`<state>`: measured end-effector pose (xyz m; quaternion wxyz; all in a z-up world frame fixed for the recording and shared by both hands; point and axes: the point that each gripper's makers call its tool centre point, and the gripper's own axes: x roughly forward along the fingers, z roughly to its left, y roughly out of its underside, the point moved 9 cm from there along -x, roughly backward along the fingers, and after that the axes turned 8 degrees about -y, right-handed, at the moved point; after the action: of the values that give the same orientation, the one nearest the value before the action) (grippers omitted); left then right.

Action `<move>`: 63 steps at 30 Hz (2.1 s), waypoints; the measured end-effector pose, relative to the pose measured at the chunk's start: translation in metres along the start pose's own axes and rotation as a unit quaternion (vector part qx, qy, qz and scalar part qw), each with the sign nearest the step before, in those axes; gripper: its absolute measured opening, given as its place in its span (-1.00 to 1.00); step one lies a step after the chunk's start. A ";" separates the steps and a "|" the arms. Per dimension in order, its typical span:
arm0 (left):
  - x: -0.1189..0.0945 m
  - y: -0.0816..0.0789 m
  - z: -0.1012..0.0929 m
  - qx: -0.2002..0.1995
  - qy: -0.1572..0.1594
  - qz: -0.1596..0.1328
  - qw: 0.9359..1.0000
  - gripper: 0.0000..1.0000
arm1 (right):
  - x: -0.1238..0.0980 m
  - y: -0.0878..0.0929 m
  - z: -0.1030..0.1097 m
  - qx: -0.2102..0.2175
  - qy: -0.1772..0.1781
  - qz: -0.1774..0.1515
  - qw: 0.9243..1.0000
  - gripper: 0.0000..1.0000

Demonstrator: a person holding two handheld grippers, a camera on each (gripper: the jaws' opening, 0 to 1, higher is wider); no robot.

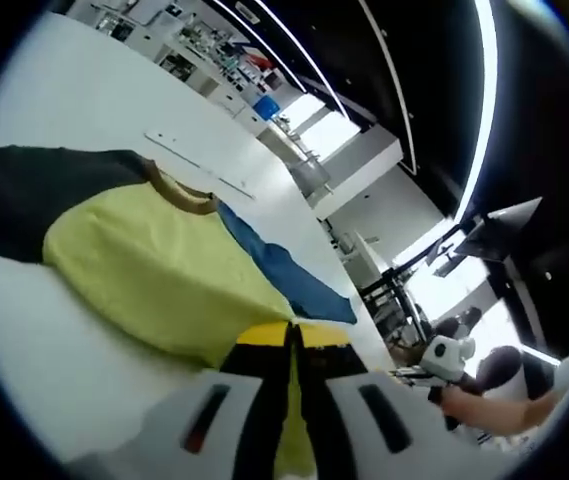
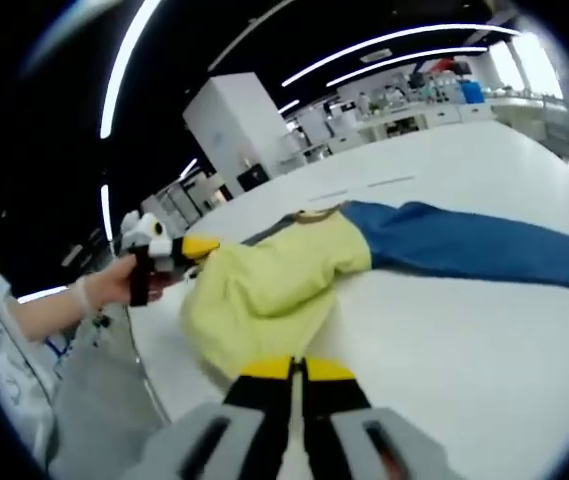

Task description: Fold the garment on the visible template until the final outline fits inside the template.

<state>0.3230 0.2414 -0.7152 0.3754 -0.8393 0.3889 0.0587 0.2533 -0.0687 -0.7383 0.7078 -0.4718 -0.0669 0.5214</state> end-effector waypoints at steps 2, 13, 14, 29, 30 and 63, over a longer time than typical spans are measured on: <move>0.006 -0.005 -0.003 -0.003 0.001 -0.002 1.000 -1.00 | -0.002 -0.004 -0.003 0.007 0.003 -0.011 1.000 -1.00; 0.044 -0.027 0.003 -0.046 0.001 -0.012 0.999 -1.00 | -0.012 -0.031 -0.034 0.095 0.038 -0.120 0.988 -1.00; 0.047 -0.028 0.004 -0.054 -0.001 -0.012 0.998 -1.00 | -0.012 -0.032 -0.036 0.103 0.039 -0.127 0.986 -1.00; 0.090 -0.008 0.013 -0.089 -0.052 0.008 0.995 -1.00 | -0.002 -0.029 -0.057 0.130 0.064 -0.137 0.980 -1.00; 0.092 -0.008 0.016 -0.087 -0.056 0.011 0.995 -1.00 | -0.002 -0.027 -0.058 0.132 0.065 -0.136 0.980 -1.00; 0.087 -0.026 0.039 0.087 -0.010 0.026 0.996 0.08 | 0.005 -0.013 -0.051 0.163 0.057 -0.131 0.976 -1.00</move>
<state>0.4089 0.2252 -0.7614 0.4495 -0.7923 0.4104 0.0428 0.2938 -0.0951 -0.7585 0.8400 -0.3660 -0.0018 0.4005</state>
